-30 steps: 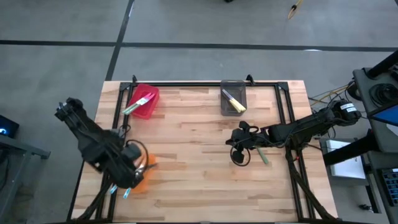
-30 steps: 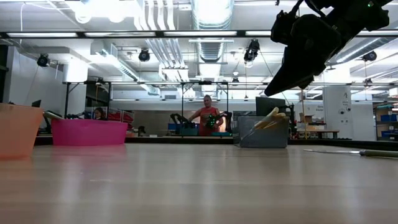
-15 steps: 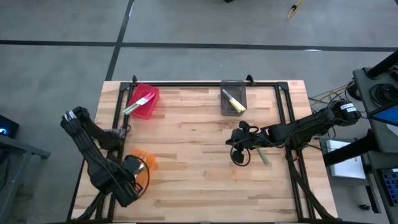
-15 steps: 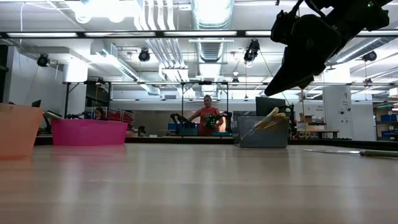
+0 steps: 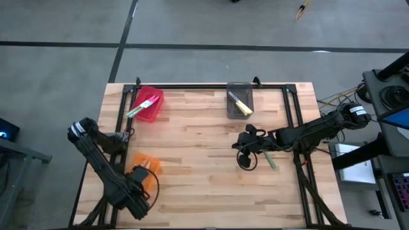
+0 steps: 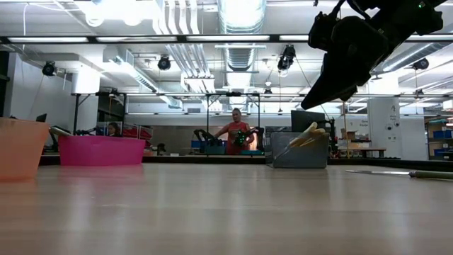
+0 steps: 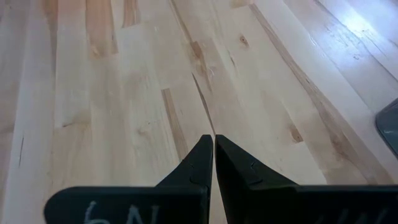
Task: Sort silverware by color (type)
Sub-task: Put the blue knife into the orange bin
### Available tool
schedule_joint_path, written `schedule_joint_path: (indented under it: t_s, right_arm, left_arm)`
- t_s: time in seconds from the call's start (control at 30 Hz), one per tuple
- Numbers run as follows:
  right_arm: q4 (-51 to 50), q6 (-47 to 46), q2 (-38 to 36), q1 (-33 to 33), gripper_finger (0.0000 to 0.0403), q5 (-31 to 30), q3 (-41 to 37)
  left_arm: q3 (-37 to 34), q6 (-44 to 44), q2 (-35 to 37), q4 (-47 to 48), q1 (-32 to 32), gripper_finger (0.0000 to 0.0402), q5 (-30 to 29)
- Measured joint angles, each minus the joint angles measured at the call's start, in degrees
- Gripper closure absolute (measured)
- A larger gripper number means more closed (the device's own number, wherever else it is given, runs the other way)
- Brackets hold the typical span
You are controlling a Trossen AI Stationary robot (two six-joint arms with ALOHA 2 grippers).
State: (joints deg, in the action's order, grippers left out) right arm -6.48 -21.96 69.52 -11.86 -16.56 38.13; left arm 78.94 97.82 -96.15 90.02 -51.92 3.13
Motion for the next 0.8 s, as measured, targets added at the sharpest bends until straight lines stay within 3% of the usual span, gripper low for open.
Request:
schedule_joint_path:
  t_s: [0.8]
  right_arm:
    - [0.0,-0.1,0.0,0.0,0.0394,0.0,0.0]
  left_arm:
    - [0.0,0.5,-0.9,0.0,-0.2,0.0348,2.5]
